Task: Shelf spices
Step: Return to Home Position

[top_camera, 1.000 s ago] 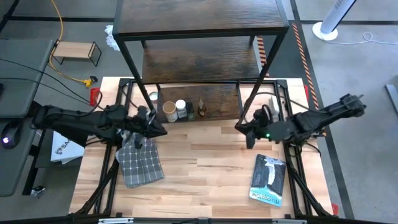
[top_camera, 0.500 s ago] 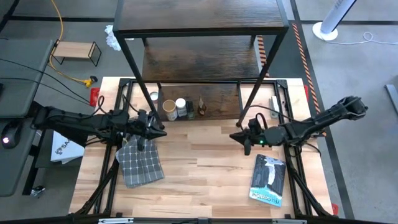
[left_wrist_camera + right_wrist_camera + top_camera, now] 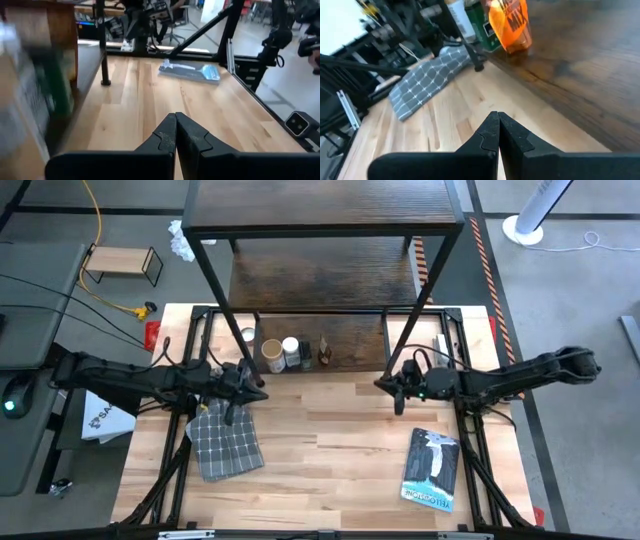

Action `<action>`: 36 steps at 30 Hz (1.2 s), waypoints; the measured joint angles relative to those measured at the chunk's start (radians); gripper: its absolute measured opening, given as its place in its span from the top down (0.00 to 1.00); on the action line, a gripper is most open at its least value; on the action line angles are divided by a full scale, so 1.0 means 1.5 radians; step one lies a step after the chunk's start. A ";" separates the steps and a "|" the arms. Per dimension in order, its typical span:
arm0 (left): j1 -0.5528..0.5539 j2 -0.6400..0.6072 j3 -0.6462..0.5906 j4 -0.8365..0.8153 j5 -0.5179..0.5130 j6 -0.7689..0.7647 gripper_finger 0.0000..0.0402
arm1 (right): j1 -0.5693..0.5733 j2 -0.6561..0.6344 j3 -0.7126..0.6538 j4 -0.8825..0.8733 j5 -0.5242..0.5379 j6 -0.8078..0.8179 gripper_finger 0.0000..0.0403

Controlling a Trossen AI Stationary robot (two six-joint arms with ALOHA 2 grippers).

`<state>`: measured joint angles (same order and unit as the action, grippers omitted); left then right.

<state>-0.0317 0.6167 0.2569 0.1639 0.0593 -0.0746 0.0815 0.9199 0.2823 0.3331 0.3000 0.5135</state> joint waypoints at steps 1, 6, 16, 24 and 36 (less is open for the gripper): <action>0.001 0.000 -0.024 0.027 0.000 -0.011 1.00 | -0.010 0.000 -0.013 0.026 -0.011 -0.007 1.00; 0.001 -0.001 -0.155 0.214 -0.019 -0.097 1.00 | -0.045 0.000 -0.074 0.141 -0.047 -0.020 1.00; 0.004 0.016 -0.163 0.074 -0.081 -0.084 1.00 | -0.086 0.000 -0.149 0.179 -0.079 -0.070 1.00; 0.004 0.016 -0.163 0.074 -0.130 -0.122 1.00 | -0.091 0.001 -0.182 0.197 -0.080 -0.152 1.00; 0.003 0.017 -0.163 0.020 -0.204 -0.187 0.99 | -0.098 0.001 -0.182 -0.071 0.009 -0.186 1.00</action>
<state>-0.0265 0.6415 0.0120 0.1936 -0.2462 -0.3556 -0.0658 0.9218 0.0090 0.2272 0.3134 0.2346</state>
